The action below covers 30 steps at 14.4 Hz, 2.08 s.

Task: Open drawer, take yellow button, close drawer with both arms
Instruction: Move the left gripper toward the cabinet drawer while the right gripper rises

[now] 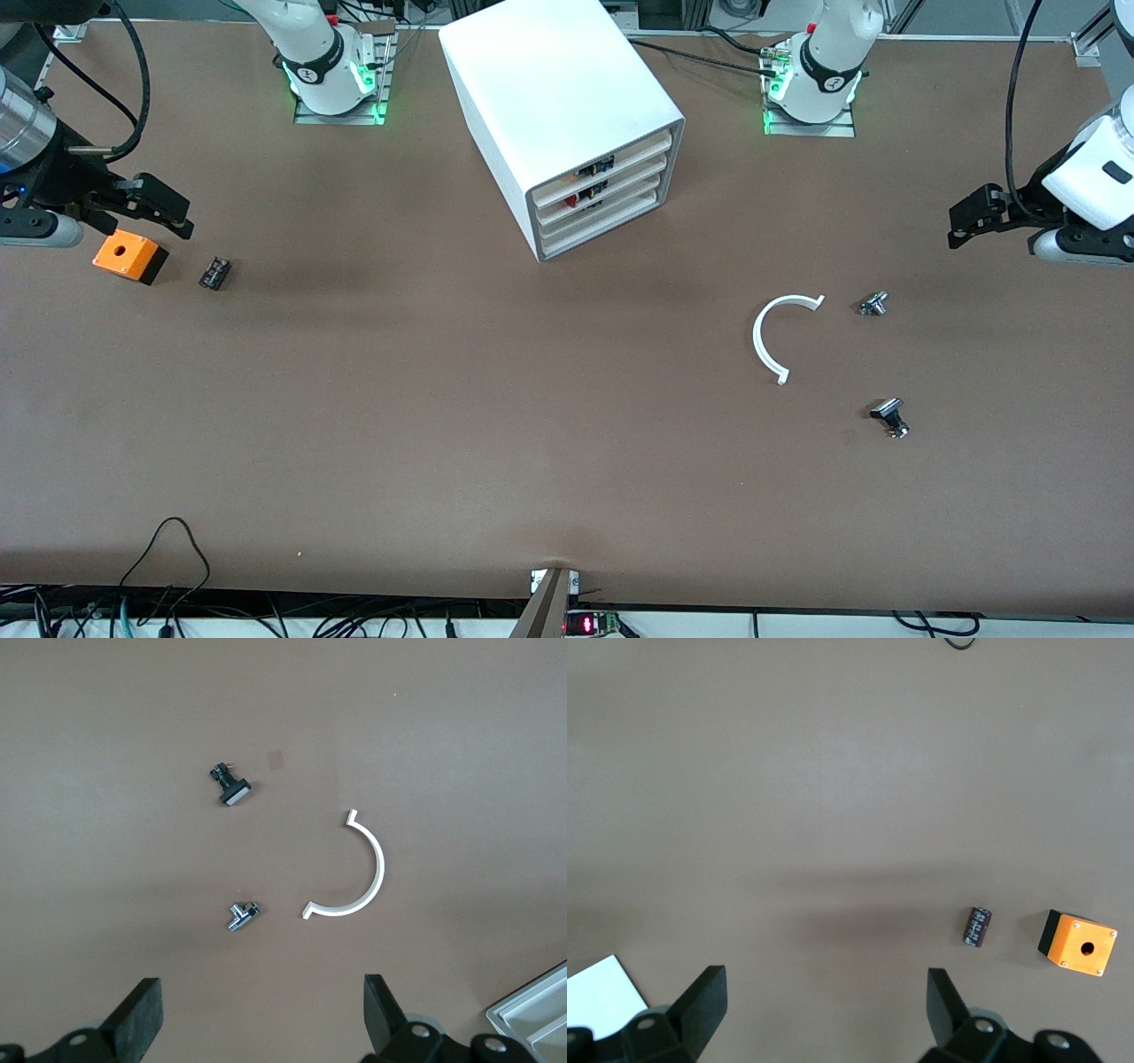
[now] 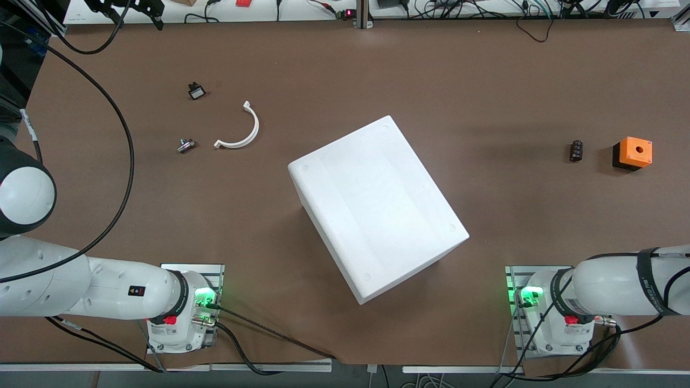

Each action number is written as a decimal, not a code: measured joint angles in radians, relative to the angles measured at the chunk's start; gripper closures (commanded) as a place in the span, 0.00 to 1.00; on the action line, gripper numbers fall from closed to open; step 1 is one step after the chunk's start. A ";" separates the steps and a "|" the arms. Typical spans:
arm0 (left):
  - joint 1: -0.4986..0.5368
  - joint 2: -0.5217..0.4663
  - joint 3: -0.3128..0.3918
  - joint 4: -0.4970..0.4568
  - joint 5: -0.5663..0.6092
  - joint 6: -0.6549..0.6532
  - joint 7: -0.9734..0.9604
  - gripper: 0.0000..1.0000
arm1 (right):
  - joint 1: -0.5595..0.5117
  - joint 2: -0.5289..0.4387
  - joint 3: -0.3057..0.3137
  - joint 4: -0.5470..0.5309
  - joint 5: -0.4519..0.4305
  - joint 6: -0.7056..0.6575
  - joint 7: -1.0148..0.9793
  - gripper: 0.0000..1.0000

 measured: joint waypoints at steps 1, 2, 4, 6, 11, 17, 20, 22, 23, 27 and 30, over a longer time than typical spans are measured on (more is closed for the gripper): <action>0.000 0.000 0.000 0.000 0.000 0.000 0.000 0.00 | 0.000 0.000 0.000 0.000 0.000 0.000 0.000 0.00; 0.001 0.000 0.000 0.000 0.000 0.000 0.000 0.00 | 0.000 0.000 0.000 0.000 0.000 0.000 0.000 0.00; 0.001 0.000 0.000 0.000 0.000 0.000 0.000 0.00 | 0.000 0.000 0.000 0.000 0.000 0.000 0.000 0.00; 0.002 0.000 0.000 0.000 0.000 0.000 0.000 0.00 | -0.001 0.001 -0.001 0.000 -0.014 0.008 0.000 0.00; 0.001 0.000 0.000 0.000 -0.002 -0.024 0.000 0.00 | -0.002 0.031 -0.001 -0.022 -0.034 0.015 0.000 0.00; 0.001 0.003 -0.002 0.000 -0.092 -0.168 0.000 0.00 | 0.001 0.089 0.005 -0.029 -0.033 0.012 0.039 0.01; 0.001 0.016 -0.004 -0.002 -0.182 -0.241 0.034 0.00 | 0.024 0.127 0.014 -0.029 -0.004 0.020 0.139 0.01; 0.002 0.041 -0.004 -0.005 -0.306 -0.286 0.095 0.00 | 0.040 0.156 0.016 -0.029 0.051 0.047 0.185 0.01; 0.001 0.059 -0.005 -0.007 -0.368 -0.319 0.120 0.00 | 0.047 0.171 0.016 -0.029 0.074 0.058 0.204 0.01; -0.005 0.184 -0.010 -0.036 -0.582 -0.388 0.271 0.00 | 0.120 0.227 0.018 -0.016 0.098 0.081 0.365 0.01; -0.006 0.284 -0.049 -0.043 -0.724 -0.359 0.388 0.00 | 0.184 0.272 0.020 0.027 0.098 0.082 0.490 0.01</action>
